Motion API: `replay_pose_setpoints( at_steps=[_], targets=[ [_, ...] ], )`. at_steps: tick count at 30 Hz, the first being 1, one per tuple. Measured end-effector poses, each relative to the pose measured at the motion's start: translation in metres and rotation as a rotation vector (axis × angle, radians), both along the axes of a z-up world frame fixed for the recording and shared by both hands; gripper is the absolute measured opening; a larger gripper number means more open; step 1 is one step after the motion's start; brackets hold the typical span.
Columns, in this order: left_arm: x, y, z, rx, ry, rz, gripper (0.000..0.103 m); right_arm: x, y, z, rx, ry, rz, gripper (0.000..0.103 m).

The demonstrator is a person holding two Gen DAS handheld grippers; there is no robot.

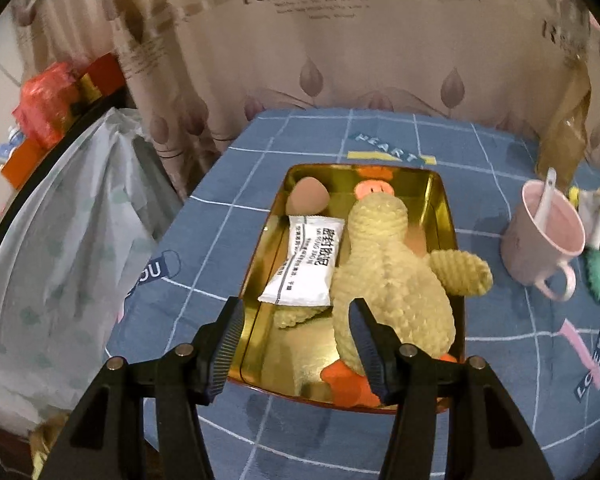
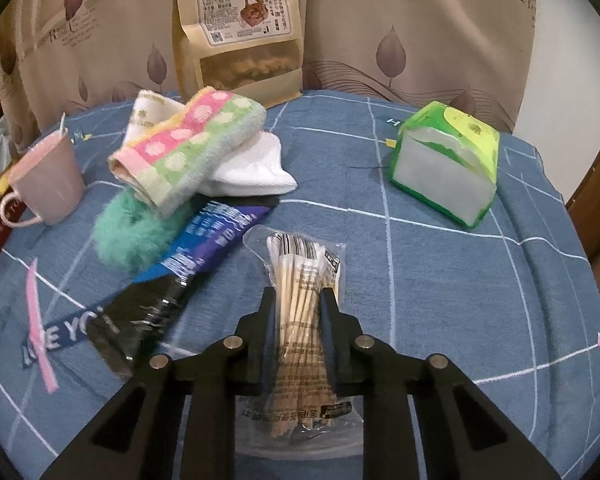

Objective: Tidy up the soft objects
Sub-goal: 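Place the packet in the tin beside the duck with left while right holds swabs, then carry the cotton swab bag with the right gripper into the tin and release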

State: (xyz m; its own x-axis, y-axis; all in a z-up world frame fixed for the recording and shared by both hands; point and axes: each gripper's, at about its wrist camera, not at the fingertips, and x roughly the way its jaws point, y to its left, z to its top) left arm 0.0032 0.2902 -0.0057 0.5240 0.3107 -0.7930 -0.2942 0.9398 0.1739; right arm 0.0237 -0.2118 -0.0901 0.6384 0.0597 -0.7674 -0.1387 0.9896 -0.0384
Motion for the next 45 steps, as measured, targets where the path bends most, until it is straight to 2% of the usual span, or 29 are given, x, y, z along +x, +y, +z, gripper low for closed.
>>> replay_pose_setpoints(
  at_steps=[6, 9, 13, 22, 30, 36, 41, 45],
  targets=[
    [-0.011, 0.012, -0.002, -0.036, -0.028, 0.044, 0.056, -0.004, 0.022, 0.025, 0.031, -0.011, 0.017, 0.018],
    [-0.021, 0.021, -0.004, -0.056, -0.033, 0.064, 0.056, -0.006, 0.048, 0.046, 0.049, -0.030, 0.068, 0.018],
    [-0.032, 0.034, -0.001, -0.076, -0.047, 0.092, 0.056, -0.005, 0.092, 0.072, 0.121, -0.033, 0.156, 0.018],
    [-0.050, 0.054, 0.005, -0.071, -0.048, 0.113, 0.056, -0.003, 0.228, 0.107, 0.235, 0.009, 0.399, 0.018],
    [-0.068, 0.073, 0.025, -0.084, -0.107, 0.152, 0.056, -0.006, 0.347, 0.110, 0.327, 0.089, 0.557, 0.018],
    [-0.071, 0.084, 0.027, -0.110, -0.110, 0.167, 0.056, 0.005, 0.410, 0.101, 0.388, 0.157, 0.560, 0.018],
    [-0.071, 0.091, 0.023, -0.137, -0.104, 0.178, 0.056, 0.026, 0.444, 0.087, 0.476, 0.238, 0.491, 0.019],
    [-0.069, 0.095, 0.019, -0.150, -0.095, 0.188, 0.056, 0.043, 0.463, 0.078, 0.530, 0.270, 0.425, 0.019]
  ],
)
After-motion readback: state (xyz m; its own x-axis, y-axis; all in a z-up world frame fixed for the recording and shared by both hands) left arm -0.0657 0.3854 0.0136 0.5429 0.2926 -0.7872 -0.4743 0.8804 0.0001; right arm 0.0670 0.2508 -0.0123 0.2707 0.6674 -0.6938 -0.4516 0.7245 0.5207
